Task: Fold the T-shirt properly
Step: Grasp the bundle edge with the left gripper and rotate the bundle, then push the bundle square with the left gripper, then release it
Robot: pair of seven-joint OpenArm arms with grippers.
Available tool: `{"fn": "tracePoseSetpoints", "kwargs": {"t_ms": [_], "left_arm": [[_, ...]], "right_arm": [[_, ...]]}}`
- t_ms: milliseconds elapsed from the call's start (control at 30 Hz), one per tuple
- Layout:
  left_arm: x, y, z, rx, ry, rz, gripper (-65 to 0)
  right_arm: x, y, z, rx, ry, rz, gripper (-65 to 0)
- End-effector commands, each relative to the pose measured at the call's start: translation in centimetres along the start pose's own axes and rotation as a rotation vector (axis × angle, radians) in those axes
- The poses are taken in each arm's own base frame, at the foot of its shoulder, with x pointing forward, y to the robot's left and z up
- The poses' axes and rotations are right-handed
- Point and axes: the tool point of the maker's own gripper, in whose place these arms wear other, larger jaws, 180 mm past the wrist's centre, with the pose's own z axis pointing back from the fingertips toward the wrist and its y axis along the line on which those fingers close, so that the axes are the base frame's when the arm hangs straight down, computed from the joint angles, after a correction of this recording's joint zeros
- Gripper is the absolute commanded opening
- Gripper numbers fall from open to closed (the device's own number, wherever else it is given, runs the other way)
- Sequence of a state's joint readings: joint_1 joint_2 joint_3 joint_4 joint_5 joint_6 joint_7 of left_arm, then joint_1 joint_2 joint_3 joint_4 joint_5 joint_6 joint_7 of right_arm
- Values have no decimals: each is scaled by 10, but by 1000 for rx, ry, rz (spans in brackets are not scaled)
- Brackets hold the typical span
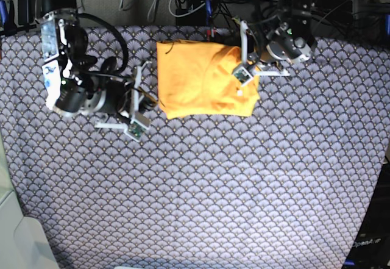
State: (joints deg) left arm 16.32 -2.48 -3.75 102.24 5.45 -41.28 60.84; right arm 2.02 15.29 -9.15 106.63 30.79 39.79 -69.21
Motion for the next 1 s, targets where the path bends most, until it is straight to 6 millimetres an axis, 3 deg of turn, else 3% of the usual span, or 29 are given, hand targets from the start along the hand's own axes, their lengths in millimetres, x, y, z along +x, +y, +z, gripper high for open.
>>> {"fn": "tracePoseSetpoints", "kwargs": {"t_ms": [0, 167, 400, 500, 600, 767, 900, 967], "left_arm": [[-1, 18, 1, 71, 23, 22, -650], [23, 59, 10, 183, -17, 101, -650], [74, 88, 21, 240, -132, 164, -650], [98, 100, 14, 223, -168, 196, -650], [105, 112, 6, 207, -162, 225, -650], [92, 127, 10, 238, -141, 263, -650], [32, 151, 34, 341, 25, 289, -650], [13, 154, 44, 371, 47, 296, -650]], "right_arm": [[10, -8, 7, -20, -34, 24, -650], [11, -15, 8, -33, -31, 30, -650], [-9, -22, -12, 10, -20, -54, -650], [-15, -23, -17, 20, -19, -82, -650], [-22, -28, -17, 17, -11, -89, -650], [-24, -41, -16, -1, 0, -92, -650], [-22, -47, -14, -13, -1, -86, -650], [-18, -52, -14, -19, -7, -84, -650]]}}
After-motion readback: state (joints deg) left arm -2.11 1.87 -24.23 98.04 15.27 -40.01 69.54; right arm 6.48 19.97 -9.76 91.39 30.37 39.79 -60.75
